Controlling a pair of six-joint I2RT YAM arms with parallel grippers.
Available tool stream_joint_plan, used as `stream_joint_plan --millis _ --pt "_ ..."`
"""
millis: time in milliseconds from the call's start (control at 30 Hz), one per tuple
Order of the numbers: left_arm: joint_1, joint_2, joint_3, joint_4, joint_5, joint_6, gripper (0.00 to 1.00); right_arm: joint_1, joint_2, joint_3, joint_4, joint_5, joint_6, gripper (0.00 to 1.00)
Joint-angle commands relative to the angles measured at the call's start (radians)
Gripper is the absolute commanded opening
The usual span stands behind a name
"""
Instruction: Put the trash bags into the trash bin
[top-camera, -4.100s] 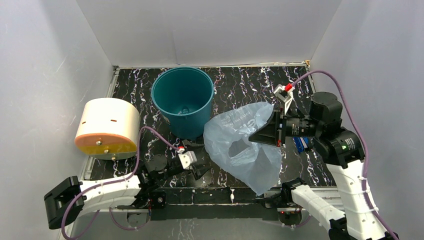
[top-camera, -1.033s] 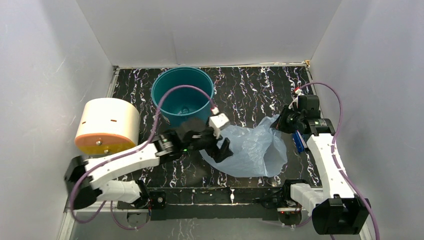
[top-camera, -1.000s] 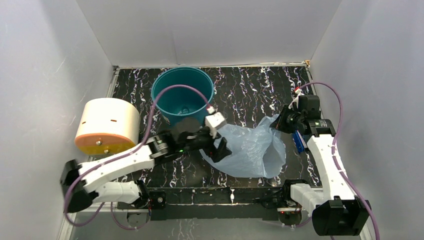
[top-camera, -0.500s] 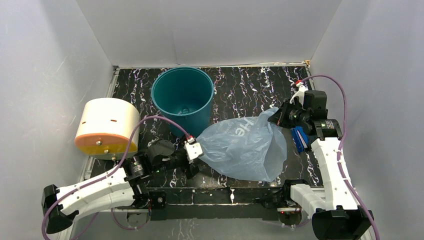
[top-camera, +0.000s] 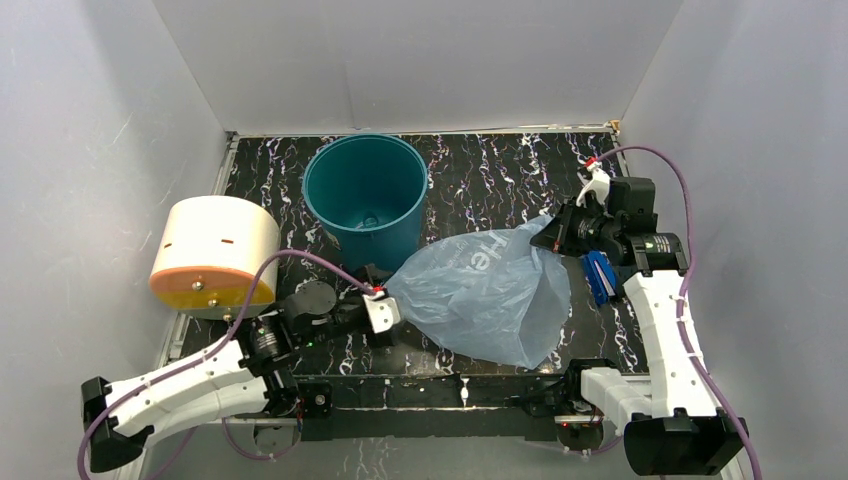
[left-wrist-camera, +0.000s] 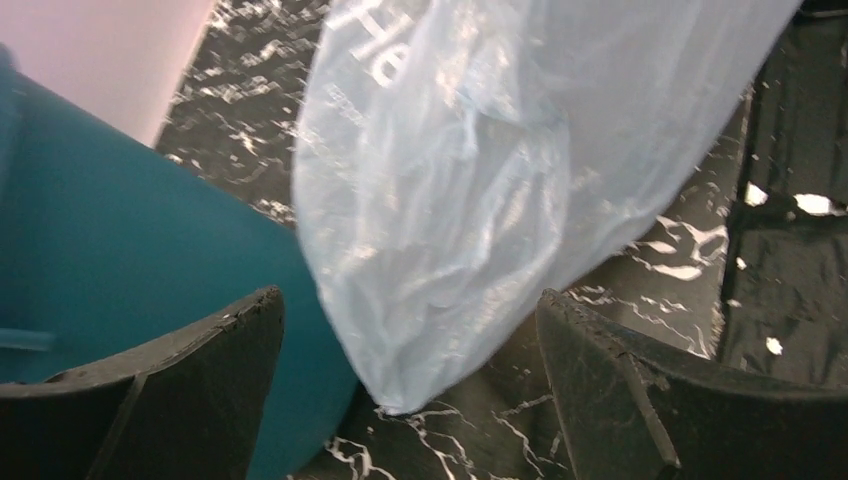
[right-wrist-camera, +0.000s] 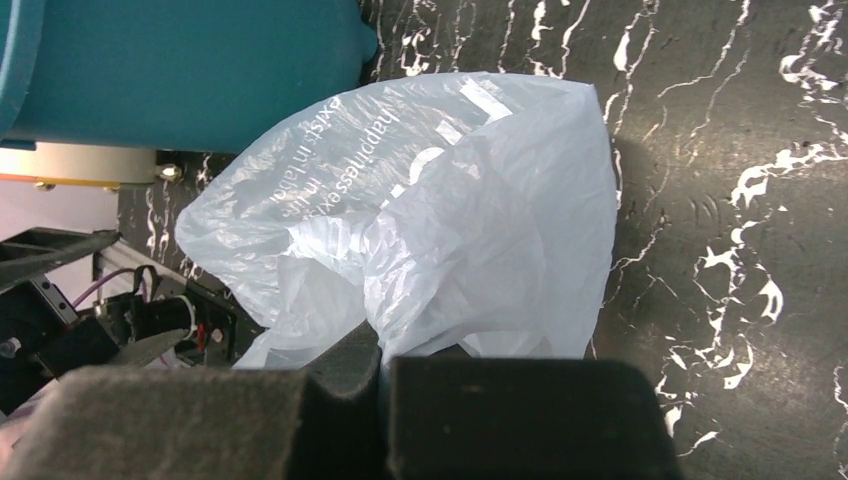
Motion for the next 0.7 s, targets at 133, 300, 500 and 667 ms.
stream_joint_plan --millis 133,300,500,667 --pt "-0.003 0.116 0.029 0.004 -0.021 0.093 0.94 -0.003 -0.003 0.098 -0.015 -0.133 -0.029 0.00" --pt "-0.003 0.213 0.042 0.033 0.013 0.086 0.94 -0.002 -0.006 0.141 -0.032 -0.205 -0.034 0.00" --pt "-0.003 0.272 0.017 0.053 0.021 0.071 0.93 -0.002 -0.016 0.174 -0.031 -0.292 -0.008 0.00" --pt "-0.003 0.313 -0.070 0.275 0.025 0.031 0.93 -0.002 -0.027 0.185 -0.010 -0.361 0.034 0.00"
